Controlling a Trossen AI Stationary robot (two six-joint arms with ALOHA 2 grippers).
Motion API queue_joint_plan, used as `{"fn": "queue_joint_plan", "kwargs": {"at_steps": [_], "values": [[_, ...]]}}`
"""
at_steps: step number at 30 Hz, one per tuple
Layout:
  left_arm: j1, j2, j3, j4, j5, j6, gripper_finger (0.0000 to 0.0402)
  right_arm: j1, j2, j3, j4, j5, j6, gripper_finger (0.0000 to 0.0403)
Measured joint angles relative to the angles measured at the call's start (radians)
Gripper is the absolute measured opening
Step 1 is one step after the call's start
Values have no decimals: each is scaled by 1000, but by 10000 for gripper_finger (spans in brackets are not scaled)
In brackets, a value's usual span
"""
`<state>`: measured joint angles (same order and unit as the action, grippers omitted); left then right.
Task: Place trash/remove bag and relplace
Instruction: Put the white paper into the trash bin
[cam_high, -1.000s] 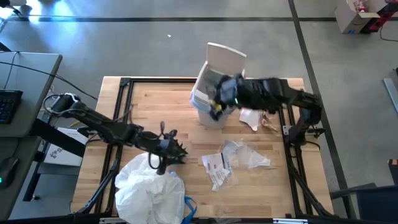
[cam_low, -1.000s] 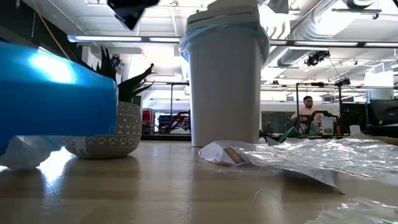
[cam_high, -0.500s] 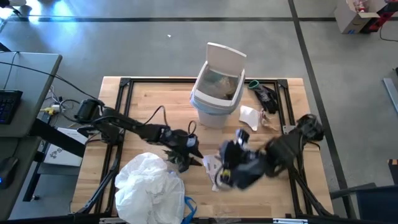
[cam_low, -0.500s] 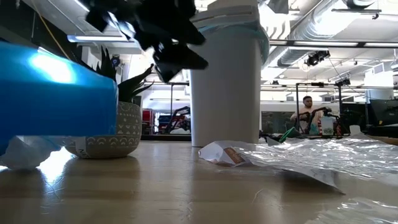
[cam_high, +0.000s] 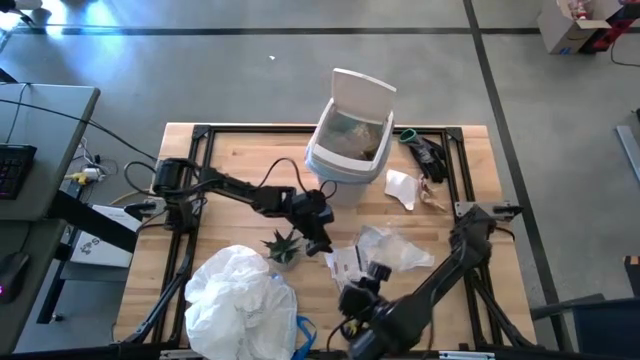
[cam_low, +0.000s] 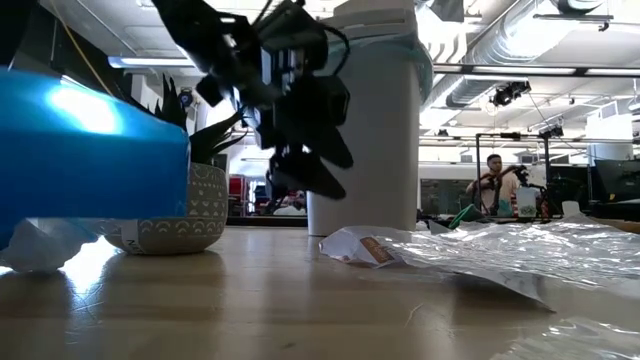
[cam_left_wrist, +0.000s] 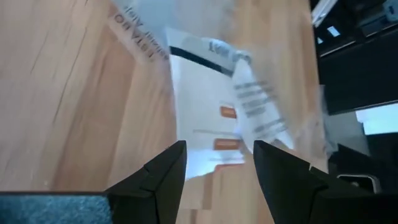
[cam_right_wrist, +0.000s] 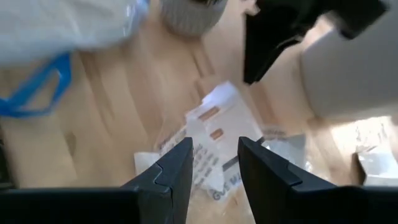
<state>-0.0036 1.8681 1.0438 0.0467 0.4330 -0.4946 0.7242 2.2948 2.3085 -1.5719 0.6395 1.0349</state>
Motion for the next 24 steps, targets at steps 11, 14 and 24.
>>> {"fn": "queue_joint_plan", "kwargs": {"at_steps": [11,14,24], "values": [[27,73,55,-61,-25,3,170,-11,161,0,0,-57,24,114],[31,74,55,-63,-46,12,170,-11,193,0,0,-60,38,114],[30,74,54,-90,-26,17,170,-39,297,0,2,-96,56,114]]}}
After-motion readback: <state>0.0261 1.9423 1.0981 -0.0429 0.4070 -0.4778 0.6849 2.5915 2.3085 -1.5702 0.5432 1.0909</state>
